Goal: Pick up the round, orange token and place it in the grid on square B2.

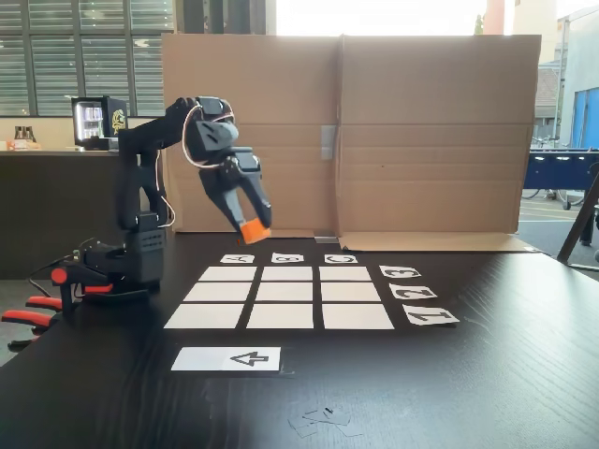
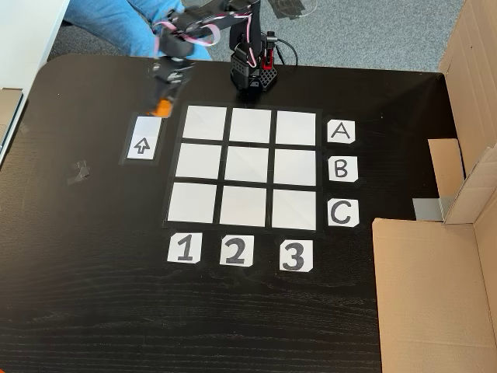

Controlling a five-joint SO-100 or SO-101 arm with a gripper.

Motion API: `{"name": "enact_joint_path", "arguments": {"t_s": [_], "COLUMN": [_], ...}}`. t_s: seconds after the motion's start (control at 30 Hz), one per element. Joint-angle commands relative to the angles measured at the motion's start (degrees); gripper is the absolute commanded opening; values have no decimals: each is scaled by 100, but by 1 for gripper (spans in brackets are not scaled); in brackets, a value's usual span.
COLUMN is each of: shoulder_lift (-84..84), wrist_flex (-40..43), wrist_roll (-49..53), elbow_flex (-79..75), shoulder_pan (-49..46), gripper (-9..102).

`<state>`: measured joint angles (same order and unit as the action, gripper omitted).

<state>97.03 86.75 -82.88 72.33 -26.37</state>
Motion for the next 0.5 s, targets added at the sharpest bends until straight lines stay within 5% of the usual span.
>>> {"name": "enact_joint_path", "arguments": {"t_s": [0.0,0.47], "shoulder_lift": [703,1248], "wrist_flex": [149,-149], "wrist_roll": [-272,-984], "elbow_flex": [62,1995], "shoulder_pan": [650,2136], "gripper": [-1,-1]}}
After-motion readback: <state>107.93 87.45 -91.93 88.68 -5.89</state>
